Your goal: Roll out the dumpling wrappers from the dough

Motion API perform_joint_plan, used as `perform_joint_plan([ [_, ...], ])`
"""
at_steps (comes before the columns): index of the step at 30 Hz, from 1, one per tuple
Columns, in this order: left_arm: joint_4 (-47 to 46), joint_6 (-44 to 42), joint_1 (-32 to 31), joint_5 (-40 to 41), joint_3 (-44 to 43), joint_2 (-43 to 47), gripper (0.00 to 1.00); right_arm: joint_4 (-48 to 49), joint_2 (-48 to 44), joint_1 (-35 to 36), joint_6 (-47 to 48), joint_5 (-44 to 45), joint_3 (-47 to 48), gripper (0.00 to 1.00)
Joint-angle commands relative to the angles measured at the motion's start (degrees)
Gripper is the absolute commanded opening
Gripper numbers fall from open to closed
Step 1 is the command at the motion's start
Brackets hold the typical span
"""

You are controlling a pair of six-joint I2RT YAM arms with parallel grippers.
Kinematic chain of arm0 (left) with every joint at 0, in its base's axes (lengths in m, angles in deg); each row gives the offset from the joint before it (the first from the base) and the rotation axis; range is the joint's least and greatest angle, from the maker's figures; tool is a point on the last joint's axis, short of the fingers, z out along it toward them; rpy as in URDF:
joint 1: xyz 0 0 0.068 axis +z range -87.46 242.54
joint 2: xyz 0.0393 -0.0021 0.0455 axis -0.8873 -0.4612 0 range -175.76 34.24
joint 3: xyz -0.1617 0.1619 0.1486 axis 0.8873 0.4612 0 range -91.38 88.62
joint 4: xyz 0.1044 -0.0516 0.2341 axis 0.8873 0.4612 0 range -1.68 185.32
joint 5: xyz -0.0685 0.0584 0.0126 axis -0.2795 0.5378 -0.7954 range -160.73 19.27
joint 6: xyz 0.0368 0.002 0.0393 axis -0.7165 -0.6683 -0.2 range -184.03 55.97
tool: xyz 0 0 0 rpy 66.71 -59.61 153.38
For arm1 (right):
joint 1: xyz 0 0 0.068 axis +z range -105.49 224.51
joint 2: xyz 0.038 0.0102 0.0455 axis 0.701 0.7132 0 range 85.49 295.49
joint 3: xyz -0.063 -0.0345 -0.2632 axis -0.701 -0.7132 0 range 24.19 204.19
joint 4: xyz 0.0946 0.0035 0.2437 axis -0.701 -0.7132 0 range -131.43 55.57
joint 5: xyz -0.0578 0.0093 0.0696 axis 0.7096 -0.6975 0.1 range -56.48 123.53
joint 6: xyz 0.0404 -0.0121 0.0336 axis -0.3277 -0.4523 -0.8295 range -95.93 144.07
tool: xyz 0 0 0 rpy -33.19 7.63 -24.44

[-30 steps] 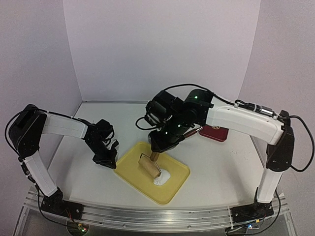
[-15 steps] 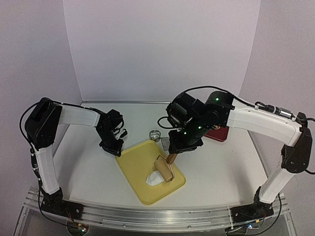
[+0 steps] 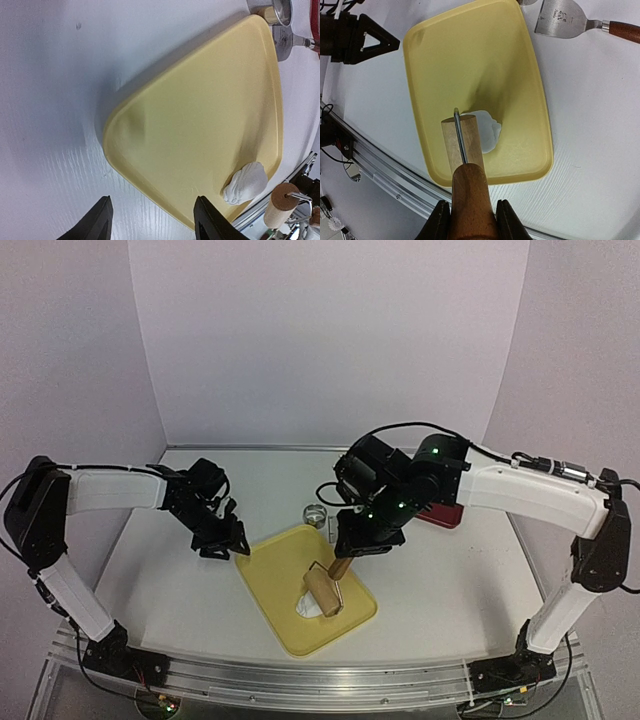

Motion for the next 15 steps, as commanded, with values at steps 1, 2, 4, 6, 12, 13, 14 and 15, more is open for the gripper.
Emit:
perform_joint_plan([
  [1,-4.82,9.53,0.17,-4.89,4.28,1.71,0.55,2.6,1.71,0.04,-1.79,2.15,1.43,0.0],
  [2,-4.92,9.69,0.17,-5.02,4.48,1.38,0.54,2.59,2.11,0.03,-1.63,2.25,1.38,0.0],
  [4,-4.89,9.64,0.17,-4.92,4.86,0.28,0.41,2.57,2.81,0.04,-1.55,2.37,1.37,0.0],
  [6,-4.52,9.23,0.17,-3.72,5.1,-0.65,0.35,2.58,3.26,0.03,-1.44,2.48,1.39,0.0],
  [12,-5.6,8.05,0.17,-3.93,5.62,-3.1,0.36,1.95,3.92,0.03,-2.08,3.75,0.64,0.0],
  [13,-5.83,7.93,0.16,-3.97,5.67,-3.44,0.36,1.52,4.1,0.03,-2.32,4.12,0.53,0.0],
  [14,-5.76,7.78,0.17,-3.64,5.68,-3.7,0.36,1.09,4.33,0.05,-2.52,4.65,0.51,0.0],
  [15,-5.4,7.35,0.17,-2.53,5.54,-4.21,0.36,0.28,4.5,0.06,-2.69,5.22,0.45,0.0],
])
